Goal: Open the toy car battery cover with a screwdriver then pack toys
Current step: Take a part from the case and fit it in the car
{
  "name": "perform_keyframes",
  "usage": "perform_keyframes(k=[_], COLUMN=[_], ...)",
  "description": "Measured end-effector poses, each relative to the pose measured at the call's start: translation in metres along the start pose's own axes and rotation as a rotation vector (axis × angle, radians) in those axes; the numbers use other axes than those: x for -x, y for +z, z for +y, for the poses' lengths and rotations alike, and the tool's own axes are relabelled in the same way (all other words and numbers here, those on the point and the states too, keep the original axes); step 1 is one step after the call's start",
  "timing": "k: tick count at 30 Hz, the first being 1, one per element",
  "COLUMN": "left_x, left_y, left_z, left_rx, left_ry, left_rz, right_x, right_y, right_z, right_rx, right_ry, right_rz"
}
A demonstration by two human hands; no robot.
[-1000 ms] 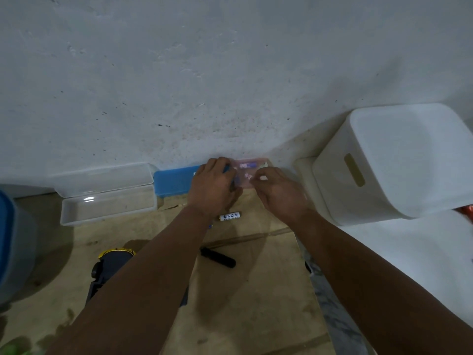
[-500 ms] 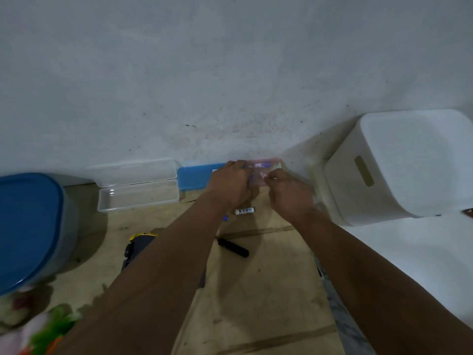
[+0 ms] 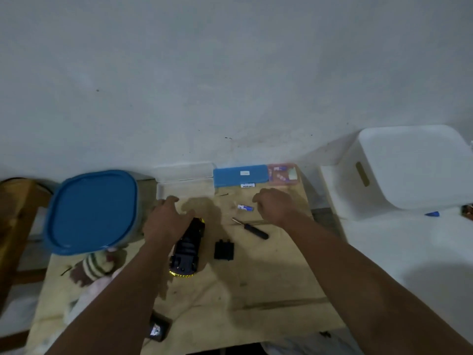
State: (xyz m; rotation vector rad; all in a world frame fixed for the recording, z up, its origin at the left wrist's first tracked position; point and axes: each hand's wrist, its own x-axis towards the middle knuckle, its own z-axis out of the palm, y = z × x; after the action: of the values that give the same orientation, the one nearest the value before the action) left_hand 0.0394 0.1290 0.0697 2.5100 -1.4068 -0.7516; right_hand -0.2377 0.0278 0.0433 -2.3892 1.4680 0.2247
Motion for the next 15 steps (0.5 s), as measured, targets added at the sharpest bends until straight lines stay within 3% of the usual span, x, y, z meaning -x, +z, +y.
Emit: perform_keyframes(k=[4,11,15], left_x=[0.020,0.023,0.021], left_y=[0.016,0.047,0.044], left_z=[-0.029,-0.037,-0.035], left_rx=[-0.028,0.062,0.096], left_ry=[-0.129,-0.130,-0.127], left_rz=[-0.120,-0.232,-0.260], right_x=[-0.019,-0.036,-0.030], right_y=[0.020,0.049,0.048], right_z=[-0.025,-0.038,-0.040], right_rx=[-0.016,0.044,-0.109], right_ry=[0.006,0.022,0.054], right_rz=[-0.010,0.000,0.108])
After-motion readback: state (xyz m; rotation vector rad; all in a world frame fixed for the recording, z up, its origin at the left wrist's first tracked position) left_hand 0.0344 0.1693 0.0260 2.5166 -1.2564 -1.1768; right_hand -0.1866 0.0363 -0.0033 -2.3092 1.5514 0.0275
